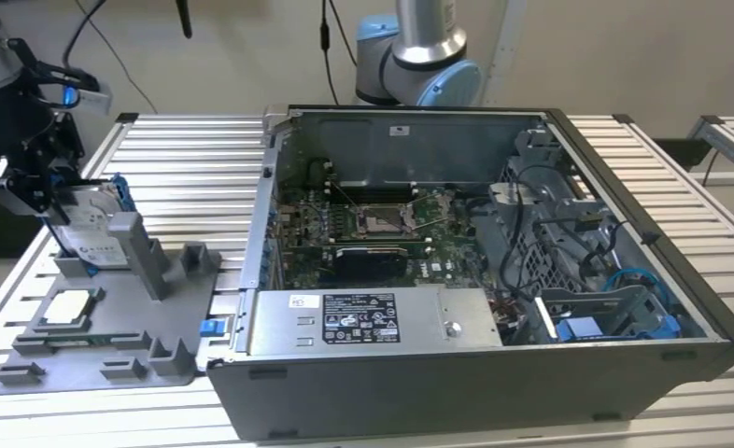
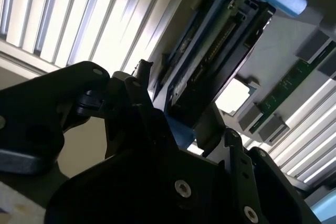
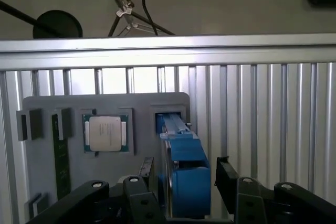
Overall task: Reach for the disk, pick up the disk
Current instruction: 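Pick up the disk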
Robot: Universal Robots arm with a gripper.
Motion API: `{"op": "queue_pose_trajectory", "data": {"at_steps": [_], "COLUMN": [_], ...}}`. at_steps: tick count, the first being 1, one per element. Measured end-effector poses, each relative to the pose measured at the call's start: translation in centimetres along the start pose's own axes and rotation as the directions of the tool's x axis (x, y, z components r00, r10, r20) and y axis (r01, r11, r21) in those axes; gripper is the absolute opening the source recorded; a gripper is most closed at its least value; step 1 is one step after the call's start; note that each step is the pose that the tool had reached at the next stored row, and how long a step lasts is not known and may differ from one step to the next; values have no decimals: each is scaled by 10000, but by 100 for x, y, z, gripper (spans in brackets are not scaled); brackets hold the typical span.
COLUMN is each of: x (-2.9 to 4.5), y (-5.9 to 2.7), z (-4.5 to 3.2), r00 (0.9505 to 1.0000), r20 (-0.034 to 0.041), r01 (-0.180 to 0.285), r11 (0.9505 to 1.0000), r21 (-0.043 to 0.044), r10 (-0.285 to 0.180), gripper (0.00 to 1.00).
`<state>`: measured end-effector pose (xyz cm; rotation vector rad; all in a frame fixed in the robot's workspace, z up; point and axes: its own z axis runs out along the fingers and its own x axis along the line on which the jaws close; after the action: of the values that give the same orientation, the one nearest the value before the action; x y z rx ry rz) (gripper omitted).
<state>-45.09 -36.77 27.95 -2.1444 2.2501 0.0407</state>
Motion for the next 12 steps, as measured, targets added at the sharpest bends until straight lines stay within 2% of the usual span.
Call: {"op": "queue_pose_trajectory", "data": {"at_steps": [12], "x": [4], "y": [0], "z": [101], "r00": [10000], "r20": [4], "r01": [3], "r11": [10000], "r21": [0], "r10": [-3], "gripper": [100]}}
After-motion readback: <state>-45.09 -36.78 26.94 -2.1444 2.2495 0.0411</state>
